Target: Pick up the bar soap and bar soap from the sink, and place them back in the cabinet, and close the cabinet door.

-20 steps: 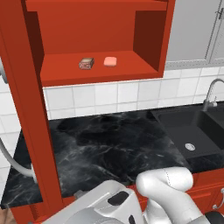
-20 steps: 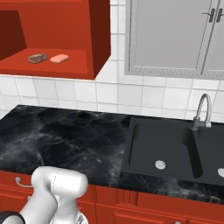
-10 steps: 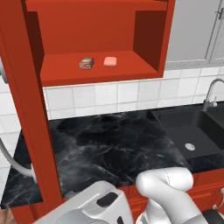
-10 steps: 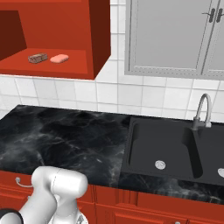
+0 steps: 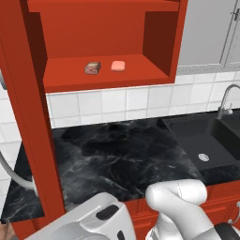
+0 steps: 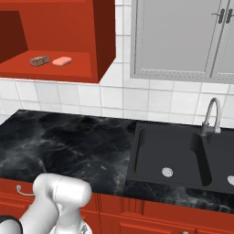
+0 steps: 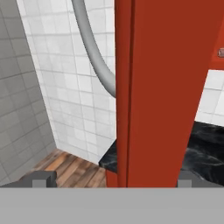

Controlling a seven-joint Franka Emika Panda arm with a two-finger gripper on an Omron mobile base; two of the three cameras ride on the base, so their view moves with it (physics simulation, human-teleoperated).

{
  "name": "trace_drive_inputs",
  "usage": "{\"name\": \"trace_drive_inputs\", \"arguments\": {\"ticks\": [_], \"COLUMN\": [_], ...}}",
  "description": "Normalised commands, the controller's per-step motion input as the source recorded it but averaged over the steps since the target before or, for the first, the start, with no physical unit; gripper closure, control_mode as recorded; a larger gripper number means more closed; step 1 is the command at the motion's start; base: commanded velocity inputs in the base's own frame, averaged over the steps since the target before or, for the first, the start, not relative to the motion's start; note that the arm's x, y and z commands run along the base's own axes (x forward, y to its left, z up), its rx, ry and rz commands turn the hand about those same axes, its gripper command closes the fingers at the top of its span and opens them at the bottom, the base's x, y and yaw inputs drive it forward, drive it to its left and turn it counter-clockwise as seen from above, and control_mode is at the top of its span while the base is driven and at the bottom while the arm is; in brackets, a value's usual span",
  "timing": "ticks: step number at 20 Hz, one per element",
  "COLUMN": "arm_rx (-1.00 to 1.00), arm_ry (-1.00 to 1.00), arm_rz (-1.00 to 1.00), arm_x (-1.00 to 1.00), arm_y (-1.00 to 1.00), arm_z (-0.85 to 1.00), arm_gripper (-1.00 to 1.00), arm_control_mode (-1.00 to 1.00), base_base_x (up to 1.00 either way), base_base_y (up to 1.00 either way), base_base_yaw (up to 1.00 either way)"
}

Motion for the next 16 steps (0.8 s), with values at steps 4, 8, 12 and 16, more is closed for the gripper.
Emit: {"name": "trace_drive_inputs", "arguments": {"ticks": [4,8,12,16], "arm_rx": [0.0,0.0,0.0,0.0], "arm_ry": [0.0,0.0,-0.02,-0.03], "arm_rz": [-0.04,-0.06,-0.11,-0.14], "arm_x": [0.2,0.15,0.15,0.26], "arm_y": [0.03,0.0,0.0,0.0], "arm_z": [0.0,0.0,0.0,0.0], "arm_gripper": [-1.0,-1.0,-1.0,-1.0], "arm_control_mode": [-1.0,-1.0,-1.0,-1.0], "base_base_x": [0.0,0.0,0.0,0.0], "base_base_y": [0.0,0.0,0.0,0.0], "base_base_yaw": [0.0,0.0,0.0,0.0]}}
